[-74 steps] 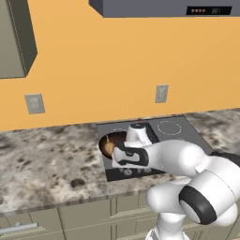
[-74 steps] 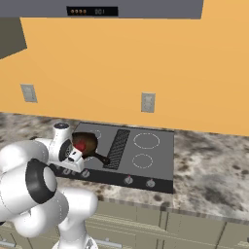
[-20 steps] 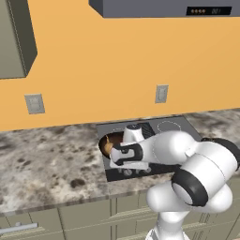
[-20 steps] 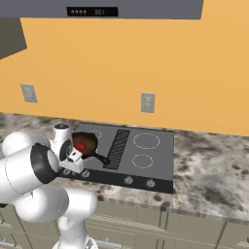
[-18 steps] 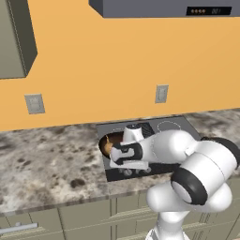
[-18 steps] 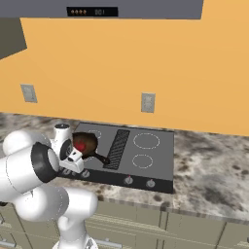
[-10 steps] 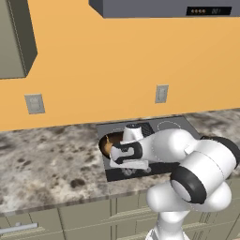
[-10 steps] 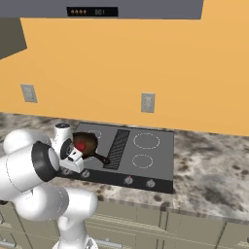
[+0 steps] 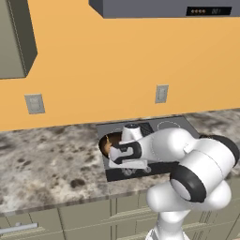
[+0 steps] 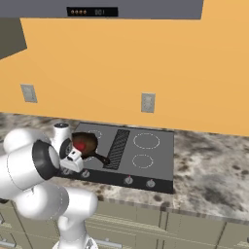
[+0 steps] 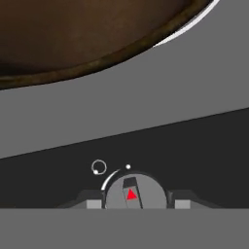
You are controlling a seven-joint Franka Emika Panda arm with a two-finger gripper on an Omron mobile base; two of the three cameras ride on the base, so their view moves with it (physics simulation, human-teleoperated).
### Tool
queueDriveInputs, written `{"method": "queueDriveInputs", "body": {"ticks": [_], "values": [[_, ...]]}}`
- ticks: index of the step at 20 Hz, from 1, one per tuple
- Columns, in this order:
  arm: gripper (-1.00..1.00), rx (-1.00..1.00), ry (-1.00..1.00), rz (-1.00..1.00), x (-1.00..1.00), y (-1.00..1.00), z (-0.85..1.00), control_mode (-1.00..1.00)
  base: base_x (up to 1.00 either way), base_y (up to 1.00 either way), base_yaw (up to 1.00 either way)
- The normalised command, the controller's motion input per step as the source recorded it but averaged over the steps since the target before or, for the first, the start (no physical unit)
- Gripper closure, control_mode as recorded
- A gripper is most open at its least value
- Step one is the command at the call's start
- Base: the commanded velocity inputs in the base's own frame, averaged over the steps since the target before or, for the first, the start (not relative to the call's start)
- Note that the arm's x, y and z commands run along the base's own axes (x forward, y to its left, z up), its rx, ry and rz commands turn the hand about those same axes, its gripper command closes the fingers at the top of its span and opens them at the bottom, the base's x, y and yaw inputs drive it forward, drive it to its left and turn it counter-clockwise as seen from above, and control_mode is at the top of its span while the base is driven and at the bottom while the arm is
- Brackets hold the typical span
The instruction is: Place the pan on the front left burner on the stove. Then place the tomato and the onion in the pan and turn on the front left burner.
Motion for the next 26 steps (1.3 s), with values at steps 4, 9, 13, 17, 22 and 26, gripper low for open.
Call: {"method": "queueDriveInputs", "body": {"ticks": [4, 9, 13, 17, 22, 26], "values": [[1.00, 0.00, 0.00, 0.23, 0.00, 0.00, -0.27, -1.00, 0.00, 0.00, 0.00], [1.00, 0.00, 0.00, 0.32, 0.00, 0.00, -0.27, -1.00, 0.00, 0.00, 0.00], [1.00, 0.00, 0.00, 0.42, -0.01, -0.05, -0.37, -1.00, 0.00, 0.00, 0.00], [1.00, 0.00, 0.00, 0.44, -0.07, -0.15, -0.32, -1.00, 0.00, 0.00, 0.00], [1.00, 0.00, 0.00, 0.44, -0.06, -0.18, -0.30, -1.00, 0.00, 0.00, 0.00], [1.00, 0.00, 0.00, 0.39, -0.01, -0.13, -0.21, -1.00, 0.00, 0.00, 0.00]]}}
